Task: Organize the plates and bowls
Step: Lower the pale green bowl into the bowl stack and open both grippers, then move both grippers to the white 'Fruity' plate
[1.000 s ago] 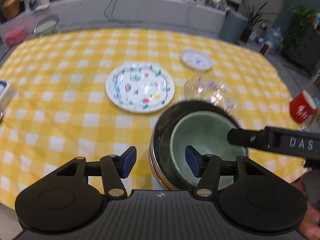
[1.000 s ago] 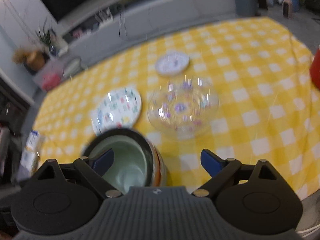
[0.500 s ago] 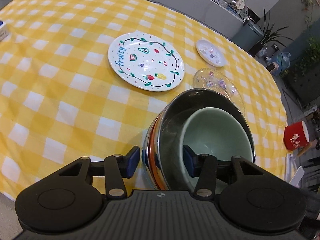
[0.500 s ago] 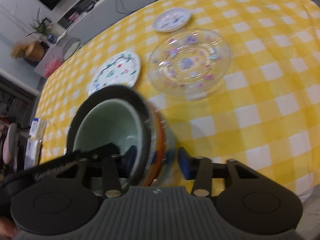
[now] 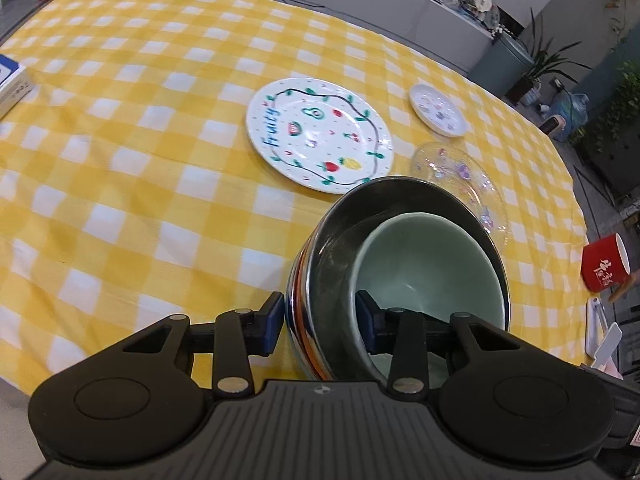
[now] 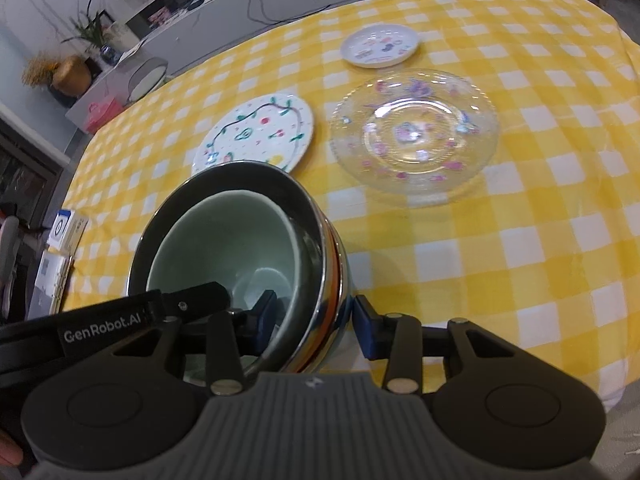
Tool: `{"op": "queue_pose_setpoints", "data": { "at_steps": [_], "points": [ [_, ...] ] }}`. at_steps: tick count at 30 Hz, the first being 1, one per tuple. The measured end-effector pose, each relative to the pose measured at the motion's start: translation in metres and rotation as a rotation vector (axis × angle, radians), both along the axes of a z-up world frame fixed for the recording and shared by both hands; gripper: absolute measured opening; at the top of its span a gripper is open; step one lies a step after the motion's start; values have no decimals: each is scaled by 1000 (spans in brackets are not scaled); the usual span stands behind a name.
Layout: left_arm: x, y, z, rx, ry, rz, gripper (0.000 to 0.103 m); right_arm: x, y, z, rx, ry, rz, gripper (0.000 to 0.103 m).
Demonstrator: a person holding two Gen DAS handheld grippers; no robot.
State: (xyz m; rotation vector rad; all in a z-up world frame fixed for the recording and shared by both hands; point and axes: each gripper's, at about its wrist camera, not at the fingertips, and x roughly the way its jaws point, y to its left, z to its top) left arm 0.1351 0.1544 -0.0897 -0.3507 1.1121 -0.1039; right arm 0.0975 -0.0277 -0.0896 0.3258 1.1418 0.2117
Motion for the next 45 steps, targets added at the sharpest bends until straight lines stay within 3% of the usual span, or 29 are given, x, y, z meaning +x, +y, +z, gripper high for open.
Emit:
{"op": "queue_pose_setpoints", "data": {
  "at_steps": [7, 13, 16, 20, 25, 28, 31, 36, 40, 45],
  "points": [
    [1, 10, 1, 0, 0, 14, 44, 5, 12, 0, -19, -7, 39, 41],
    [-6, 13, 20, 10, -91, 41, 44, 7, 11, 3, -18, -7, 59, 43],
    [-12, 14, 34, 28, -143, 58, 45, 4, 10, 14, -30, -52, 82, 44],
    [-16, 11, 49, 61, -183, 65, 50, -5, 7, 37, -76, -150, 107, 56],
    [-18, -4, 73, 76, -213, 56, 59, -6, -15, 54, -54, -172, 72, 66],
    [-19, -16, 84, 87, -232, 18, 61, -4, -35, 63, -18, -177, 43, 74],
    [-18, -25, 89, 109, -232, -37, 61, -1, -55, 73, 35, -169, 10, 74],
    [-12, -21, 94, 77, -204, -5, 61, 8, -81, 87, 51, -169, 5, 75],
    [-1, -20, 97, 110, -183, -45, 61, 17, -112, 89, 65, -159, -30, 75],
    [19, -43, 96, 184, -158, -229, 55, 29, -145, 81, 25, -158, -90, 74]
  ]
}}
